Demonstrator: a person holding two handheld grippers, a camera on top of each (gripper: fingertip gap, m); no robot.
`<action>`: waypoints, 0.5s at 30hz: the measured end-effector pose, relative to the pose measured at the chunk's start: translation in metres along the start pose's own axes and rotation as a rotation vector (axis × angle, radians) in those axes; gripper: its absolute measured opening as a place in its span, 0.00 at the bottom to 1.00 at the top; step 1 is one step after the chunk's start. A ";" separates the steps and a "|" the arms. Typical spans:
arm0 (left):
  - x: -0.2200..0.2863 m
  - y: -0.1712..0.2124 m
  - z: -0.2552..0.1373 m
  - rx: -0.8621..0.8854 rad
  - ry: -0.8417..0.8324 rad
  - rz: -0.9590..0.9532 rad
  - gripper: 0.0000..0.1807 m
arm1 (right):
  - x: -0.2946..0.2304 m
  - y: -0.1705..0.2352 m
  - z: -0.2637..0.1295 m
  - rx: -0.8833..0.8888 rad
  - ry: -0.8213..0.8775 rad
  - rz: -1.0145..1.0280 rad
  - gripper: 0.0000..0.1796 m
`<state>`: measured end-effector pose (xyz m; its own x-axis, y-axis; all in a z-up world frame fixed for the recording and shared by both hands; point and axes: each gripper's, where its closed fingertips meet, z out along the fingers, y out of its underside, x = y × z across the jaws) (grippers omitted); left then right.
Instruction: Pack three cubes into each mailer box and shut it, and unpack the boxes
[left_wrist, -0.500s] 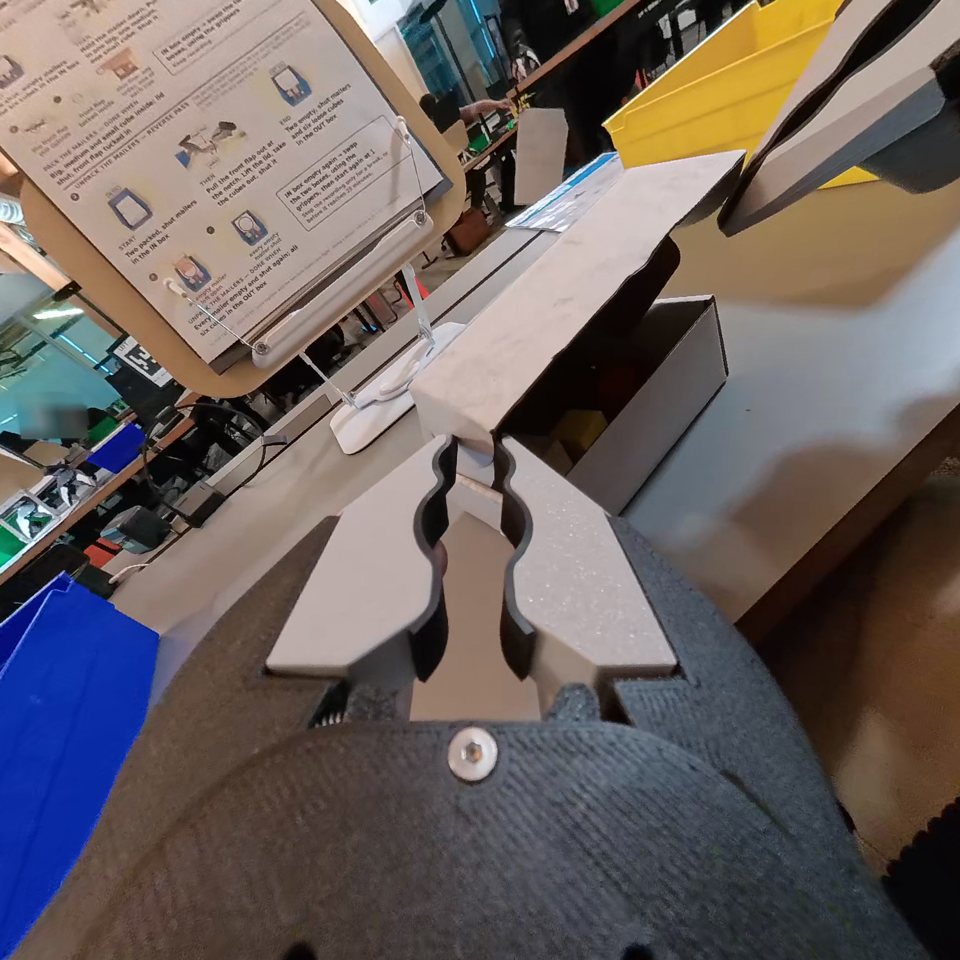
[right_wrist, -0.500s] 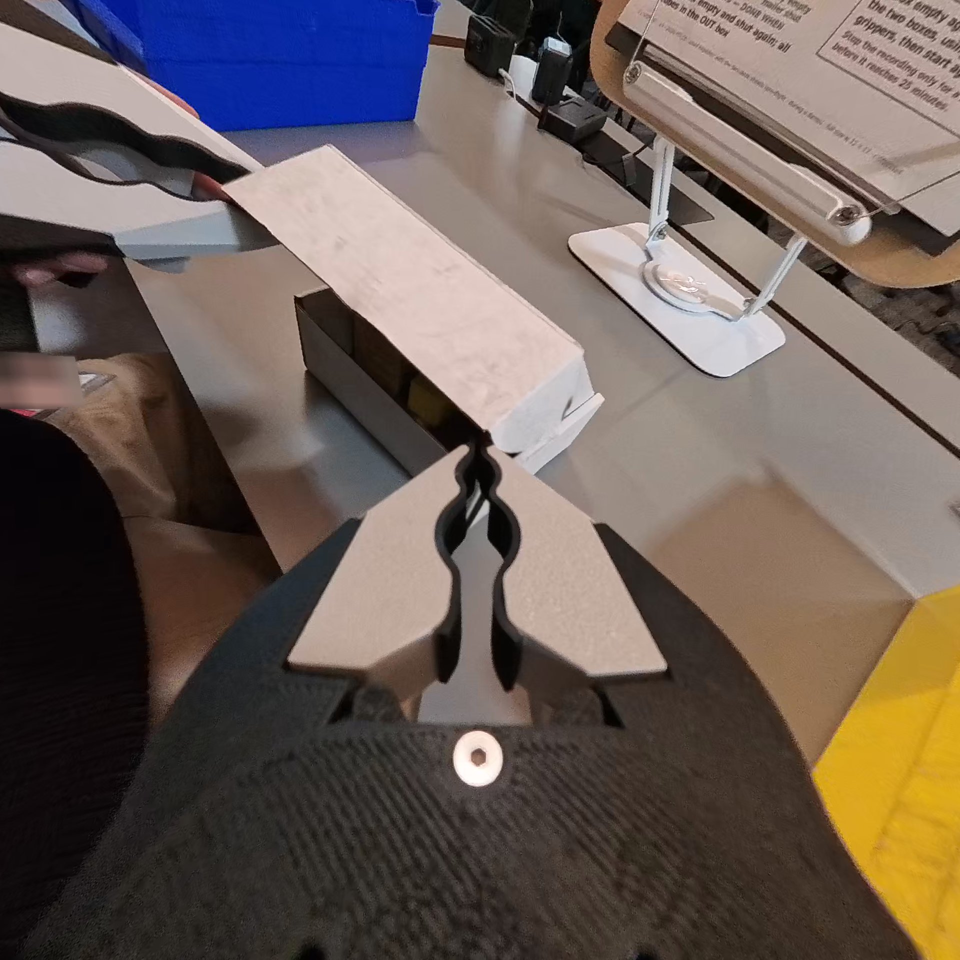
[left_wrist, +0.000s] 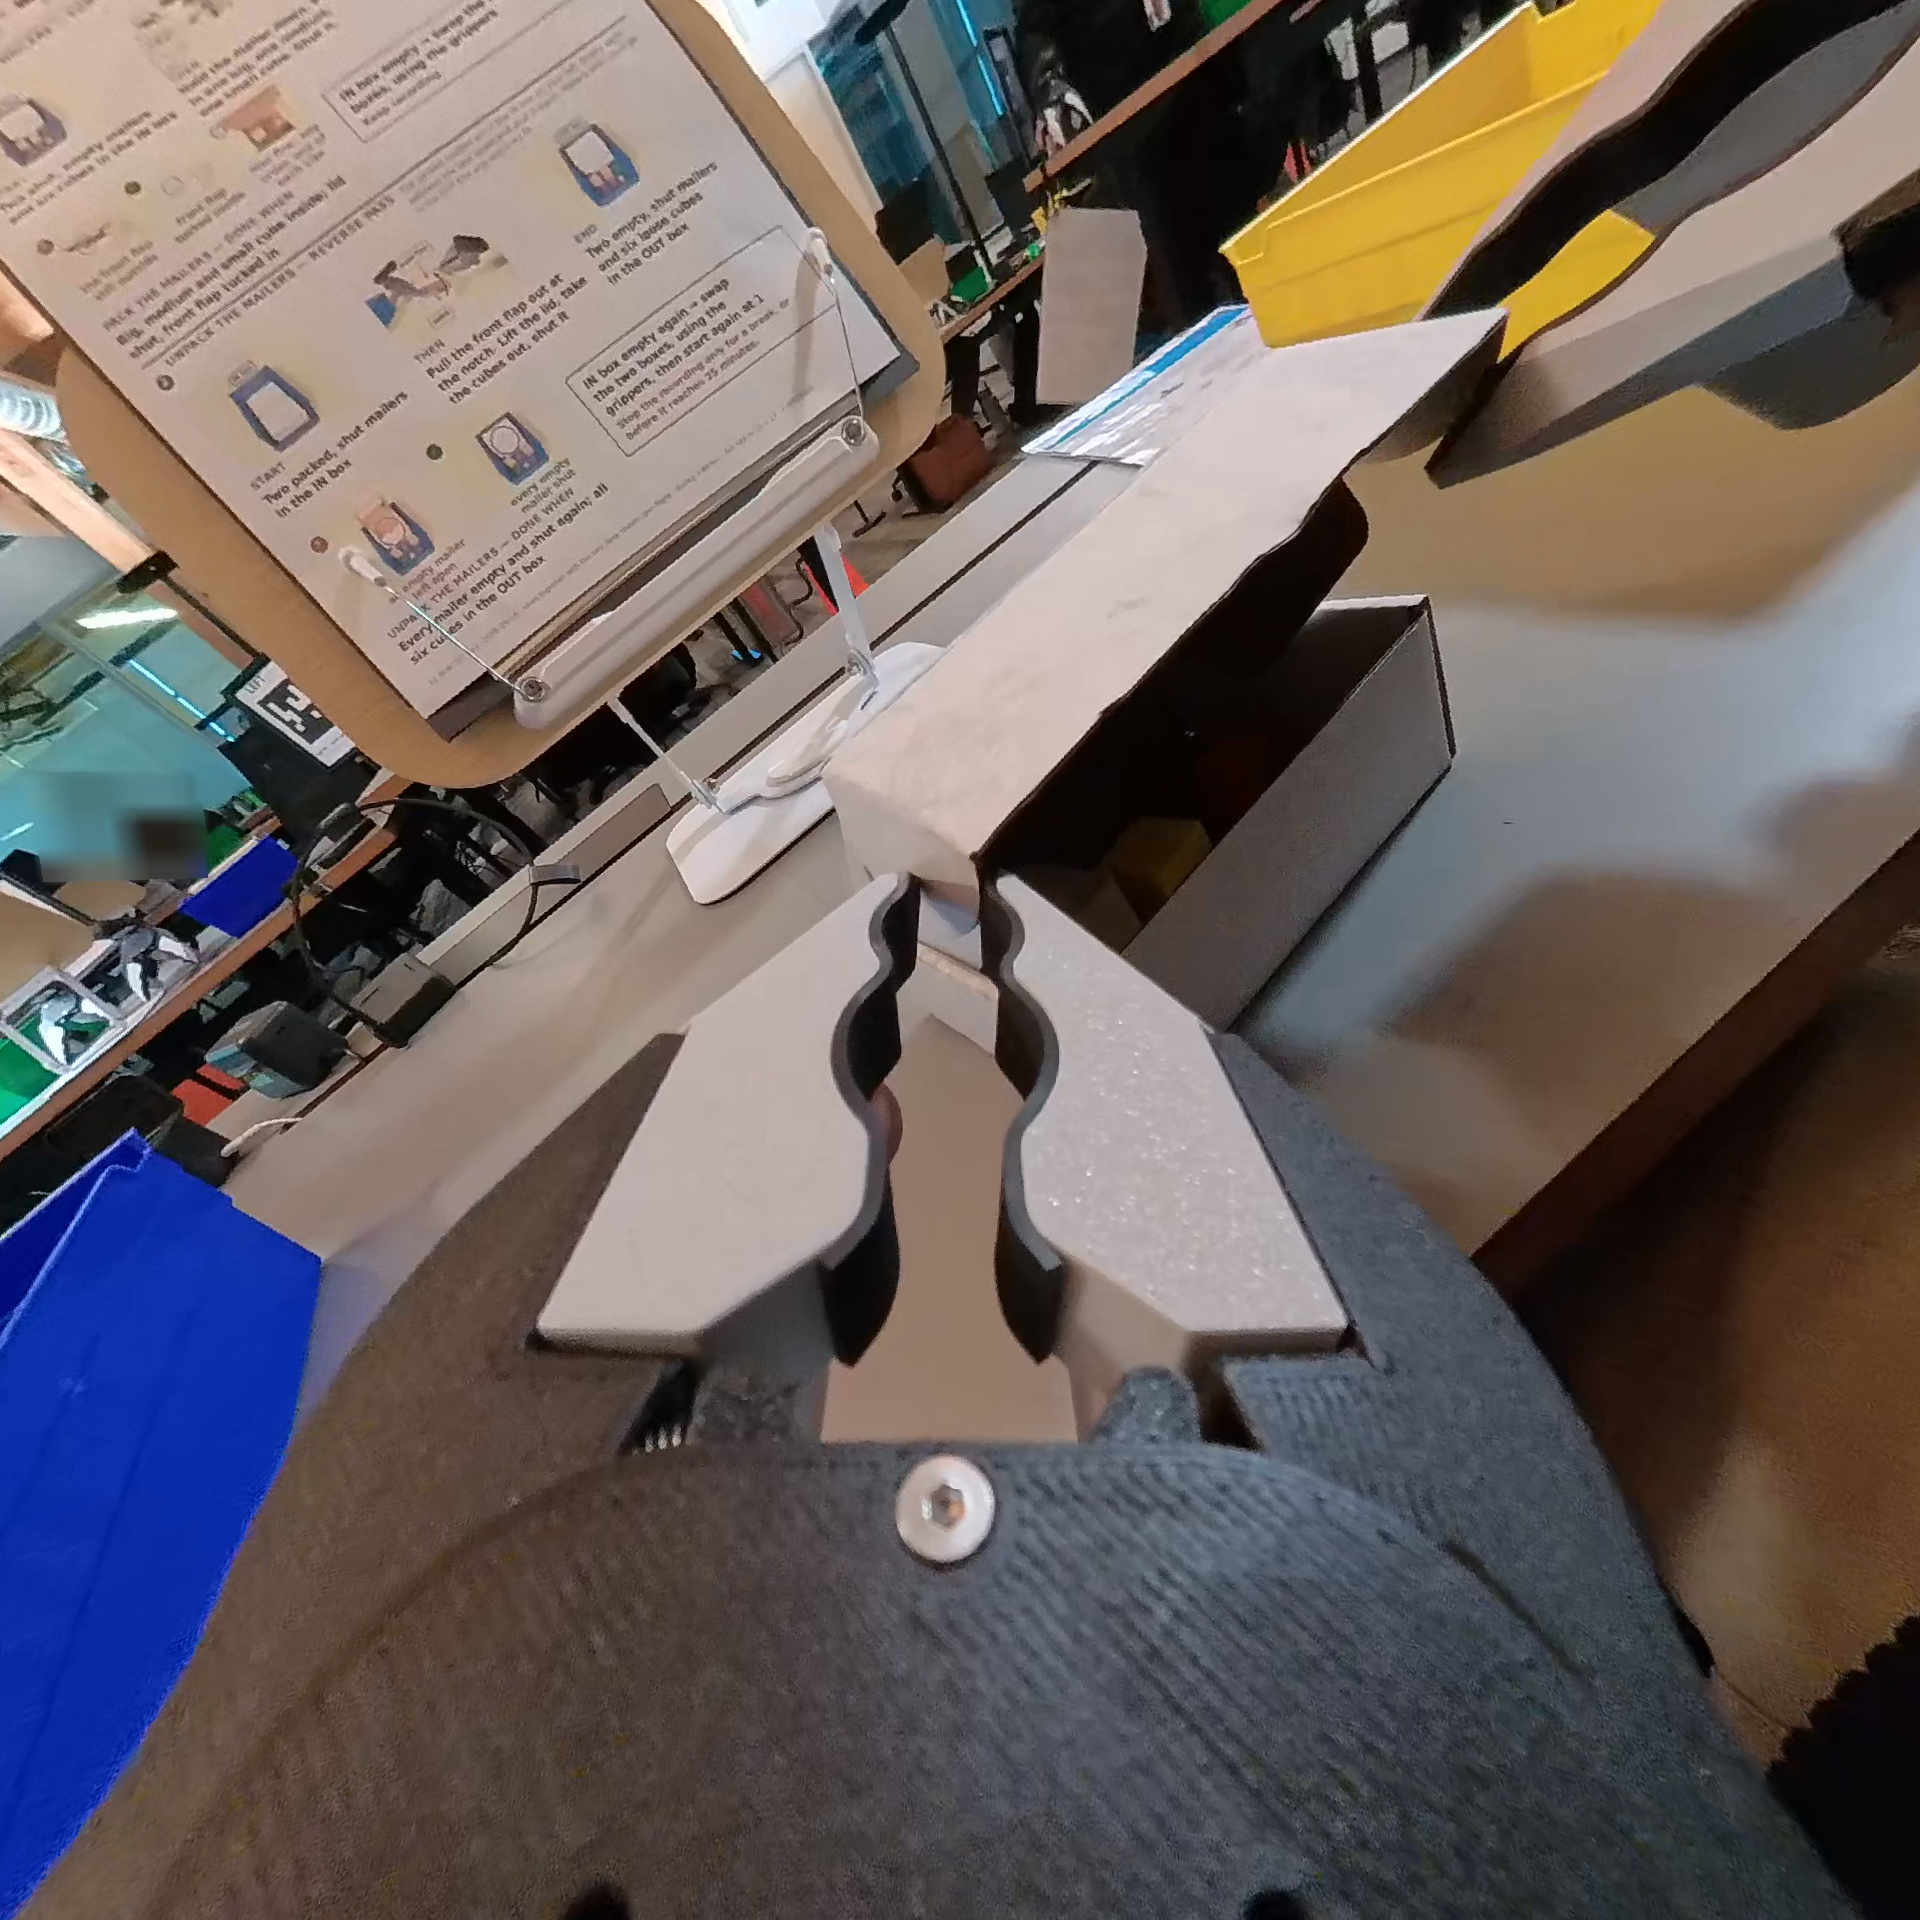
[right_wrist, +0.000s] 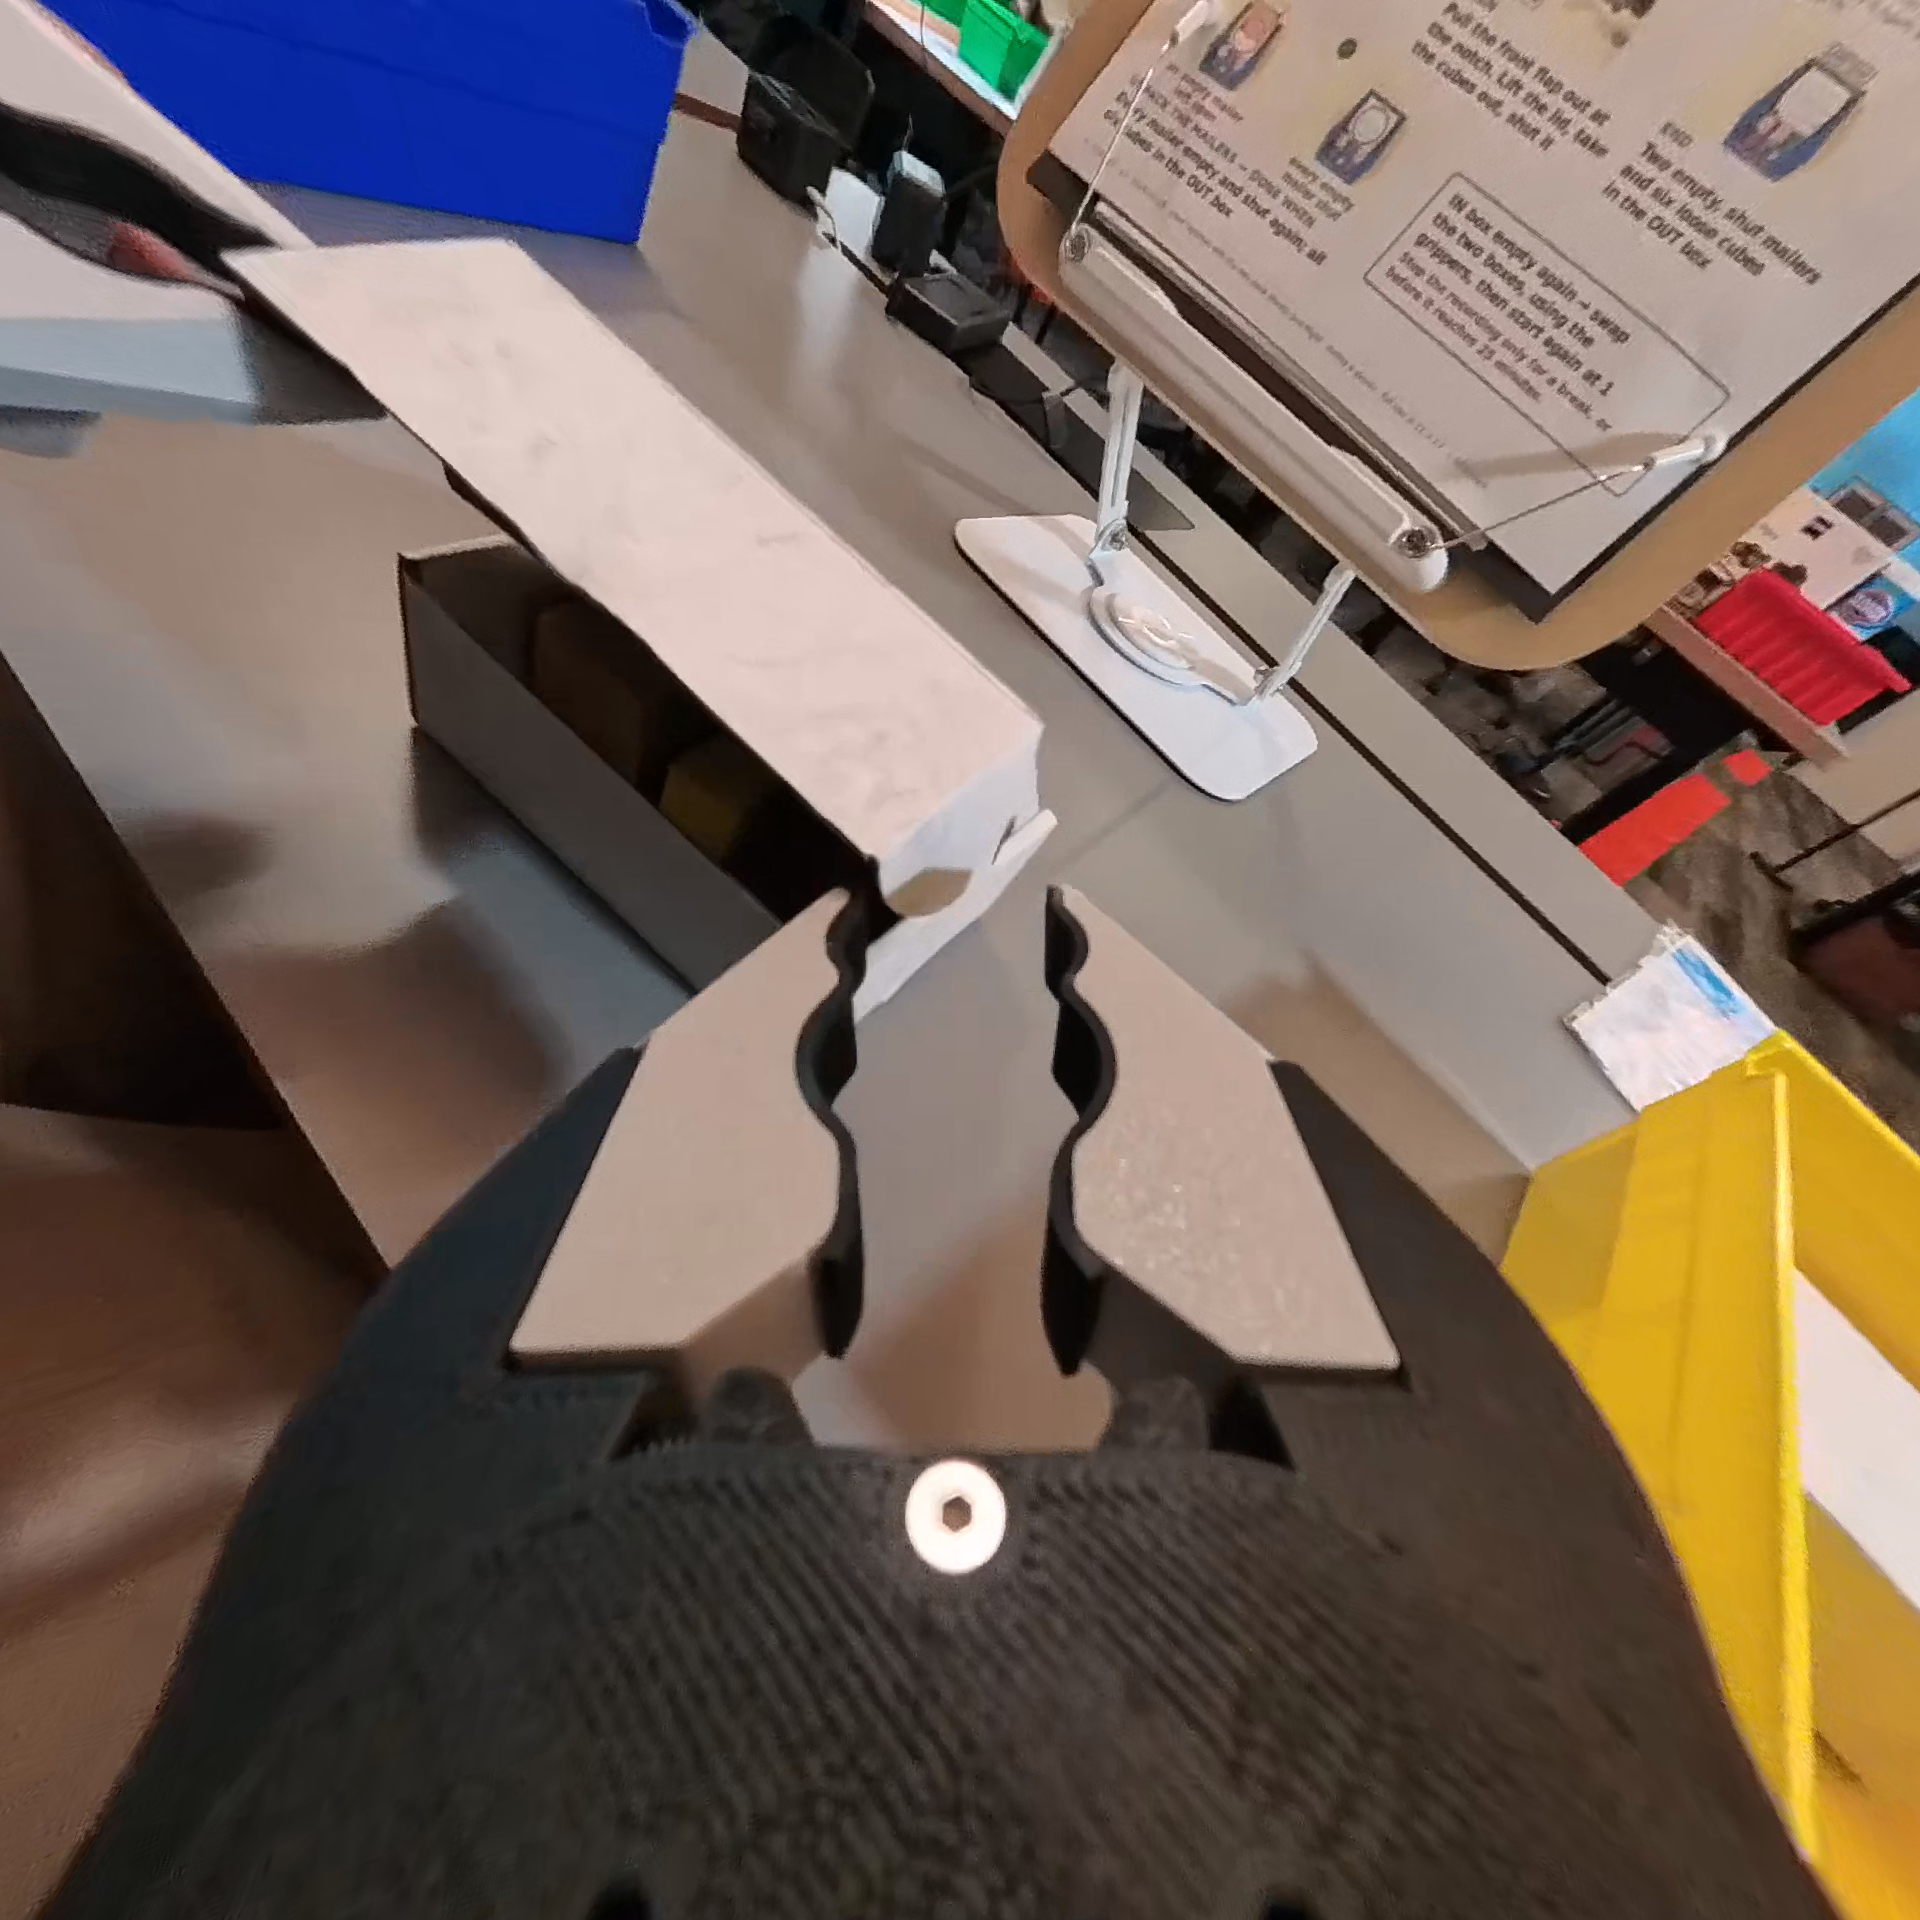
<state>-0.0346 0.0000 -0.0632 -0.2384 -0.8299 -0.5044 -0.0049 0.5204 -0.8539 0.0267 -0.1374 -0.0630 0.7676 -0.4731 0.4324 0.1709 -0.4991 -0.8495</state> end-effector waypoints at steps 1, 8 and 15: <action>0.000 0.000 0.000 0.000 0.002 -0.004 0.05 | -0.001 -0.002 -0.001 0.020 -0.014 0.016 0.18; 0.002 -0.001 -0.001 0.009 0.006 0.010 0.05 | -0.009 -0.015 -0.002 0.083 -0.007 -0.035 0.07; 0.009 -0.003 -0.005 0.003 0.027 0.064 0.05 | -0.012 -0.013 -0.006 0.014 -0.096 0.055 0.06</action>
<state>-0.0419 -0.0082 -0.0650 -0.2644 -0.7892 -0.5543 0.0138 0.5716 -0.8204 0.0119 -0.1292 -0.0549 0.8316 -0.4275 0.3544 0.1348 -0.4636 -0.8757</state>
